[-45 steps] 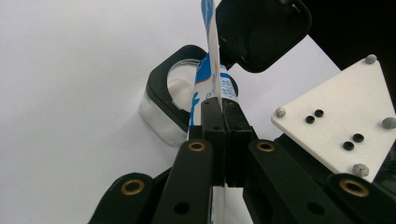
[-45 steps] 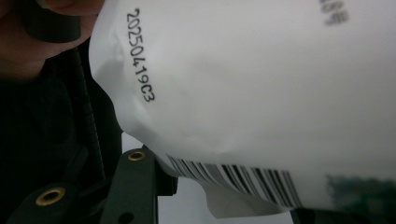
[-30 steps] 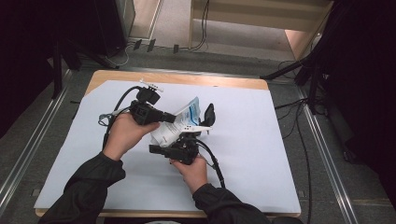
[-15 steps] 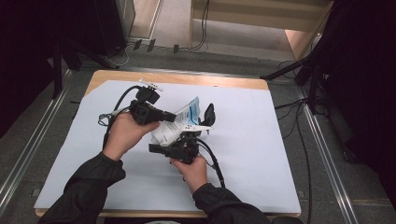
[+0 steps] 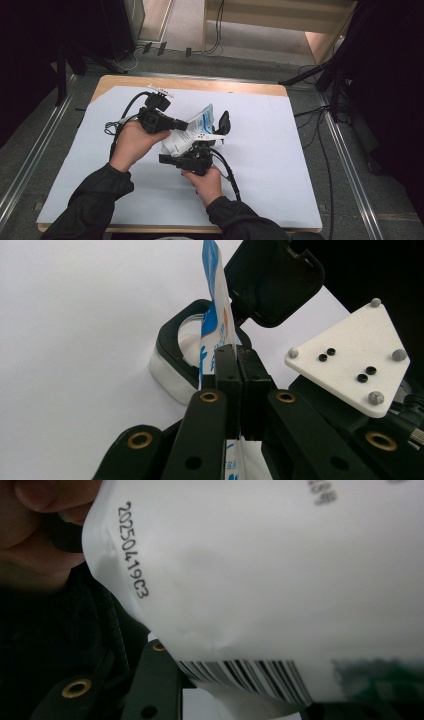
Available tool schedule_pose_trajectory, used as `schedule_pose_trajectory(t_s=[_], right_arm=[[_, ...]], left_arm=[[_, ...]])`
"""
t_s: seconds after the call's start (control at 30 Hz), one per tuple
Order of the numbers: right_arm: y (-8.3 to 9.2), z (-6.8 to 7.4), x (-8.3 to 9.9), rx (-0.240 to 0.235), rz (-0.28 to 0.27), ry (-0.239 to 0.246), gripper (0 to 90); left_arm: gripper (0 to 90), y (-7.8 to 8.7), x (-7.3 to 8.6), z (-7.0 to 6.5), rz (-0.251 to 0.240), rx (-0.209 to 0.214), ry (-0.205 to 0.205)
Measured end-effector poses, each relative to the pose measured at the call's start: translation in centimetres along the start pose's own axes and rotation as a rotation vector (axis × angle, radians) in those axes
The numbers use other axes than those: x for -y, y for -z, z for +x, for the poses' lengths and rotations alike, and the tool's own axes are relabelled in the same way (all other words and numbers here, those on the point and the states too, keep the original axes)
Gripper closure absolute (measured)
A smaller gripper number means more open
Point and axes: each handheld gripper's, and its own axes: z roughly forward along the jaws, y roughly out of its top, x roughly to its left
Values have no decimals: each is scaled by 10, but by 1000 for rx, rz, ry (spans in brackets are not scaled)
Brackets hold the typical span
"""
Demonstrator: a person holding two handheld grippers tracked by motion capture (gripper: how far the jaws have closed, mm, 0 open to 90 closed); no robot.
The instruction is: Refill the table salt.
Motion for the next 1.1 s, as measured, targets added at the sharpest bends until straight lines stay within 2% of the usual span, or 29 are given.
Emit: schedule_pose_trajectory(t_s=[0.2, 1.1], right_arm=[[-1, 2, -1, -13, 4, 4, 670], [-1, 1, -2, -4, 11, 10, 672]], left_arm=[[900, 2, 0, 0, -3, 8, -2], [900, 3, 1, 0, -6, -1, 0]])
